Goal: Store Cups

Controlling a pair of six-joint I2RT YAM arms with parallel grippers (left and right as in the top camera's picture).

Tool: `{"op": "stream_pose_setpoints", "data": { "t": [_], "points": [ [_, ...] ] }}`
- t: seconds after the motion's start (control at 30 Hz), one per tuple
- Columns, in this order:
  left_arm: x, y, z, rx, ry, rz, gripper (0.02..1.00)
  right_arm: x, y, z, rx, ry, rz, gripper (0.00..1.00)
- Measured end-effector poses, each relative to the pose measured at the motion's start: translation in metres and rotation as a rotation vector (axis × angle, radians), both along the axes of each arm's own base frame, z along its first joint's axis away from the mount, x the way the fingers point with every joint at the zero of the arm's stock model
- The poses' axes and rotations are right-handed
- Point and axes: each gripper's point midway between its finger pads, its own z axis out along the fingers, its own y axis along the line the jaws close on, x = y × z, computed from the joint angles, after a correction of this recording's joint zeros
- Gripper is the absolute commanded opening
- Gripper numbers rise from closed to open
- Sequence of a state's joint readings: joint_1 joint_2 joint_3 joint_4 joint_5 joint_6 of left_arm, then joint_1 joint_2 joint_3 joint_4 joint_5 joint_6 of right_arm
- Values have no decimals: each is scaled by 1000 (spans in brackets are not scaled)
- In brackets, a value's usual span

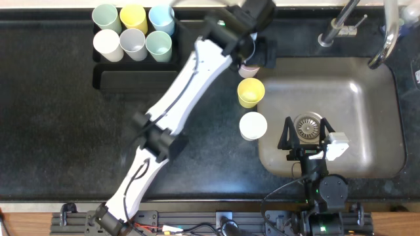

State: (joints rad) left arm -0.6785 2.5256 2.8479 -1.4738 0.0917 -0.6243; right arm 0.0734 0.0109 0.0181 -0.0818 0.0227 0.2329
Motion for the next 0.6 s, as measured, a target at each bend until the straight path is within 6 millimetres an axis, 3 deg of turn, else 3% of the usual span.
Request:
{"op": "stream_pose_setpoints", "data": {
  "t": [0.07, 0.1, 0.27, 0.6],
  "points": [
    [8, 7, -38, 31, 87, 94, 998, 0, 0, 0, 0, 0, 0, 996],
    [11, 11, -42, 31, 98, 128, 998, 0, 0, 0, 0, 1, 0, 998],
    [21, 21, -29, 1, 83, 231, 998, 0, 0, 0, 0, 1, 0, 996],
    [25, 27, -30, -17, 111, 365, 998, 0, 0, 0, 0, 0, 0, 996]
  ]
}}
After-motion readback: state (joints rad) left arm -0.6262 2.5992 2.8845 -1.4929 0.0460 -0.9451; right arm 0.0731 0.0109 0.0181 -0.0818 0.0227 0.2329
